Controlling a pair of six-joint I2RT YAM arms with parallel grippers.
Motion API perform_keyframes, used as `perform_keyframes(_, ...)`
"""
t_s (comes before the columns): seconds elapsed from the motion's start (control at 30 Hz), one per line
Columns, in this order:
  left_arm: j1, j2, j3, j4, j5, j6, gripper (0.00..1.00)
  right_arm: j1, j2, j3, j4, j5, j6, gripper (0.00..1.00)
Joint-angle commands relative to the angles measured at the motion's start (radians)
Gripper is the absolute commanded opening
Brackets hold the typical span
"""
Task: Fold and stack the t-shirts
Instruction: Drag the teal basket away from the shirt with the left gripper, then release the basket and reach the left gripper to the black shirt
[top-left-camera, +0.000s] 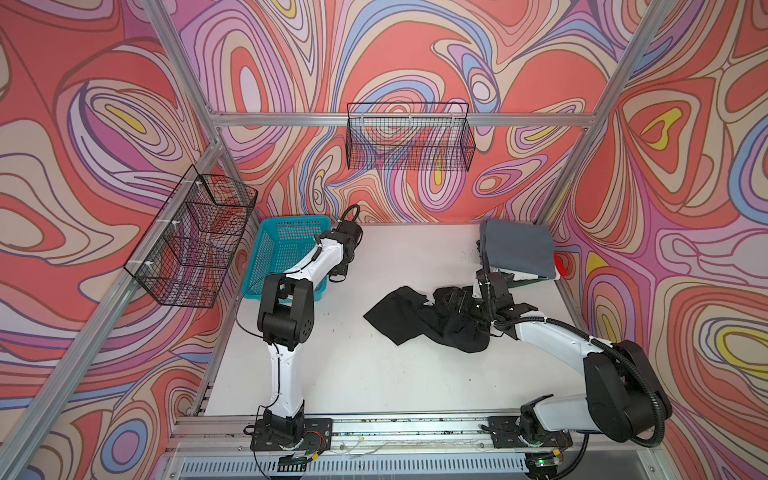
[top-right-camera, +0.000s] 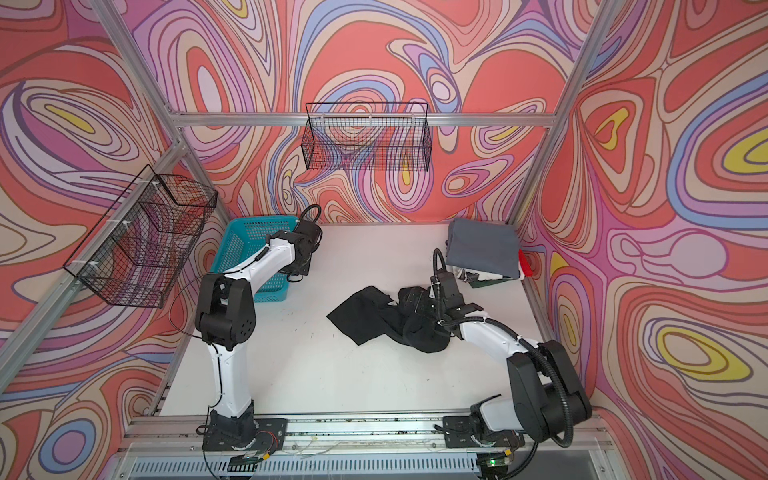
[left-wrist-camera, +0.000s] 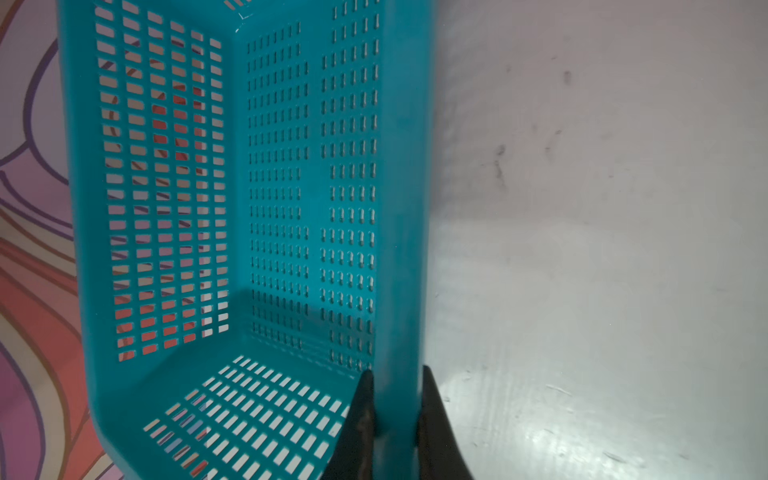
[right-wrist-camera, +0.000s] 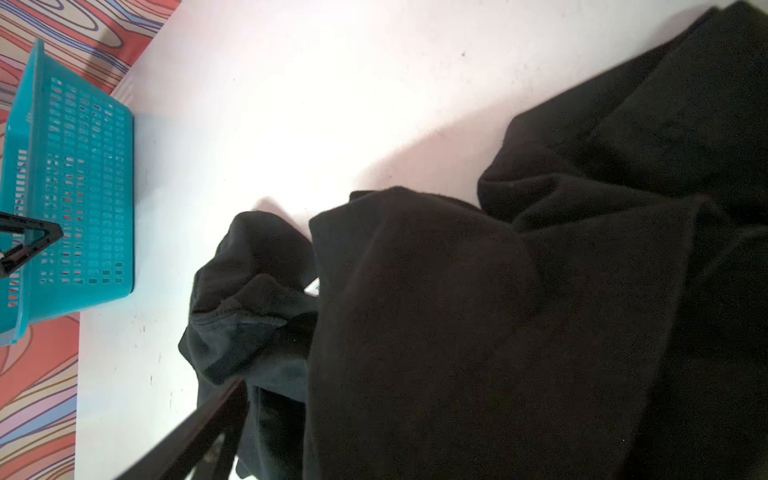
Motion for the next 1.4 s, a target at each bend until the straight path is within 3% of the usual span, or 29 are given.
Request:
perform_keyframes(0.0,0.048,0.006,-0.05,-0.059,-0.019,-0.023,0.0,0.0,0.01,0.014,0.011,-0.011,0.008,0.98)
perform_keyframes(0.1,0.052,-0.019,-0.059,-0.033,-0.051,-0.023,0.12,-0.001,0.015,0.014,0.009,-0.005,0.008,0.98)
perform_keyframes(0.13,0.052,-0.032,-0.068,-0.017,-0.05,-0.021,0.22,-0.001,0.016,0.015,0.007,-0.004,0.008,0.98)
perform_keyframes(0.2,0.051,-0.072,-0.083,0.015,-0.04,-0.021,0.56,-0.001,0.017,0.022,-0.003,0.0,0.004,0.98)
perform_keyframes(0.33,0.014,-0.167,-0.141,0.081,-0.018,-0.002,0.88,0.006,0.002,0.067,-0.085,0.089,-0.022,0.98)
perform_keyframes(0.4,-0.013,-0.209,-0.154,0.087,-0.013,0.004,0.95,0.009,-0.013,0.089,-0.123,0.128,-0.035,0.98)
perform_keyframes(0.63,-0.137,-0.298,-0.151,0.062,0.046,-0.001,0.97,0.011,-0.03,0.153,-0.21,0.19,-0.047,0.98)
perform_keyframes(0.83,-0.288,-0.207,-0.103,0.082,0.238,0.008,0.97,0.009,-0.071,0.23,-0.359,0.456,-0.034,0.98)
perform_keyframes(0.9,-0.332,-0.155,-0.085,0.103,0.311,0.028,0.96,0.01,-0.089,0.243,-0.386,0.469,-0.045,0.98)
perform_keyframes(1.1,-0.433,-0.03,-0.037,0.135,0.365,0.066,0.95,0.01,-0.148,0.228,-0.453,0.486,-0.034,0.98)
perform_keyframes(1.37,-0.464,0.057,-0.019,0.239,0.532,0.007,0.94,0.008,-0.218,0.15,-0.471,0.444,0.045,0.98)
